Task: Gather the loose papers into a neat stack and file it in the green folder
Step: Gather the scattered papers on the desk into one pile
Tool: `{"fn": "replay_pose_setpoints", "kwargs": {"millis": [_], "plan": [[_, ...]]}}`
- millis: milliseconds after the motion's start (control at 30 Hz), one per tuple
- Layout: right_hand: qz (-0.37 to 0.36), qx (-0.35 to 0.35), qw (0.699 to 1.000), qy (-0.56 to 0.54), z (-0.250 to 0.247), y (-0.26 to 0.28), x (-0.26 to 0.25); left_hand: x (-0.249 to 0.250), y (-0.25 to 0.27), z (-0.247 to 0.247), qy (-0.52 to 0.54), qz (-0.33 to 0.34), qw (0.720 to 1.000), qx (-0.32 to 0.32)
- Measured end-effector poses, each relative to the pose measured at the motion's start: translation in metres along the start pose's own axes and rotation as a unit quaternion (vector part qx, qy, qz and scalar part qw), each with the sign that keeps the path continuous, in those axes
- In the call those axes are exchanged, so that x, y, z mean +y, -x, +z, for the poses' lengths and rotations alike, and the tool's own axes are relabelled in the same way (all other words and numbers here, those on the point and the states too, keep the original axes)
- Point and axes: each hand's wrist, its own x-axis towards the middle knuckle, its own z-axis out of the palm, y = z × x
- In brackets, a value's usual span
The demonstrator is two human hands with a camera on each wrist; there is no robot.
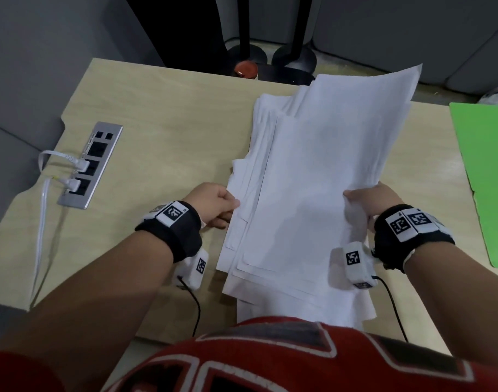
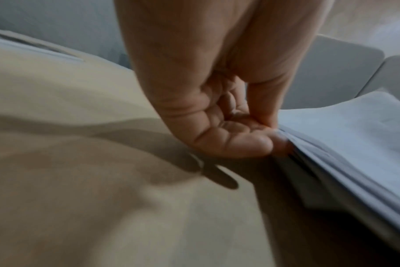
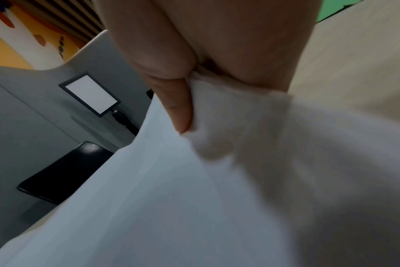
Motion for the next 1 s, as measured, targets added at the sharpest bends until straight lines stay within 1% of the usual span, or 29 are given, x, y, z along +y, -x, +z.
{"fn": "replay_pose_setpoints", "kwargs": {"millis": [100,167,267,300,400,433,467,533,600,667,767,867,900,933,967,1000], "plan": [[0.001,0.020,0.999,0.040,-0.008,0.004,-0.002,0.010,-0.005,-0.006,0.044,0.018,0.998,0.045],[-0.004,0.025,0.997,0.066,-0.010,0.006,-0.003,0.013,-0.008,-0.011,0.060,0.016,0.997,0.045],[-0.014,0.028,0.992,0.122,-0.009,0.008,-0.003,0.014,-0.010,-0.009,0.023,0.002,1.000,0.022],[-0.018,0.027,0.992,0.125,-0.008,0.007,-0.002,0.015,-0.009,-0.008,0.005,0.007,1.000,0.026],[-0.019,0.024,0.990,0.138,-0.007,0.007,-0.001,0.026,-0.010,-0.010,-0.033,0.044,0.996,0.068],[-0.016,0.023,0.990,0.137,-0.008,0.007,-0.001,0.030,-0.010,-0.013,-0.045,0.049,0.996,0.065],[-0.012,0.023,0.990,0.137,-0.009,0.007,0.000,0.034,-0.009,-0.017,-0.063,0.049,0.996,0.046],[-0.008,0.031,0.990,0.134,-0.011,0.007,0.001,0.035,-0.007,-0.022,-0.134,0.024,0.990,-0.026],[-0.007,0.034,0.992,0.123,-0.012,0.004,0.002,0.025,-0.003,-0.019,-0.213,-0.012,0.973,-0.086],[0.001,0.030,0.992,0.122,-0.012,0.001,0.002,0.008,0.004,-0.008,-0.259,-0.036,0.956,-0.129],[0.010,0.039,0.994,0.106,-0.010,0.000,0.001,-0.011,0.022,0.016,-0.325,-0.032,0.924,-0.198],[0.010,0.050,0.993,0.107,-0.008,-0.001,0.003,-0.011,0.036,0.025,-0.370,-0.040,0.892,-0.256],[0.012,0.047,0.993,0.107,-0.007,-0.001,0.003,-0.008,0.034,0.023,-0.366,-0.048,0.895,-0.249],[0.011,0.045,0.993,0.111,-0.007,-0.002,0.003,-0.003,0.029,0.019,-0.342,-0.051,0.913,-0.216],[0.011,0.045,0.992,0.115,-0.008,-0.002,0.003,0.002,0.023,0.015,-0.295,-0.049,0.940,-0.161],[0.010,0.046,0.992,0.118,-0.008,-0.003,0.004,0.007,0.016,0.010,-0.218,-0.052,0.969,-0.100]]}}
